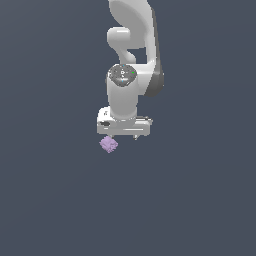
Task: Pick up the object and move it to a goal position.
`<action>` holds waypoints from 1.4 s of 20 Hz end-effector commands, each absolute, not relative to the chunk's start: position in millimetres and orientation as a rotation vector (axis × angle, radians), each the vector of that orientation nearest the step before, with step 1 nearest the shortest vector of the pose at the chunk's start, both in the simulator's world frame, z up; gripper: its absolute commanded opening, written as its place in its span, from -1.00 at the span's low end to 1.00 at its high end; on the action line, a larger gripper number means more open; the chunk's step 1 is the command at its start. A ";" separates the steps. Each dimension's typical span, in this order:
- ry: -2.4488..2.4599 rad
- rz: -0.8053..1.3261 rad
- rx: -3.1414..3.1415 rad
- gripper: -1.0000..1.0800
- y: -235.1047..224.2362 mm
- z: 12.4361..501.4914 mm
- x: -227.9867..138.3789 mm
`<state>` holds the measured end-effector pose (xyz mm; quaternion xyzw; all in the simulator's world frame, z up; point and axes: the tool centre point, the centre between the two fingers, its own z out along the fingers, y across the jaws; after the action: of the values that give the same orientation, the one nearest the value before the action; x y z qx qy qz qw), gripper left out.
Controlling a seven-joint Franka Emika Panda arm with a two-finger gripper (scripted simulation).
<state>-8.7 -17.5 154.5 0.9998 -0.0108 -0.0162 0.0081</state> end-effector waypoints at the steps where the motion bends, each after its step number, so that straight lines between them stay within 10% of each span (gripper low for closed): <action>1: -0.034 -0.051 3.125 0.92 -17.5 154.5 -8.7; 28: 0.168 0.002 3.126 0.92 -49.6 159.3 -8.6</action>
<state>-7.3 -47.2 162.3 0.9991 0.0411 0.0011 0.0052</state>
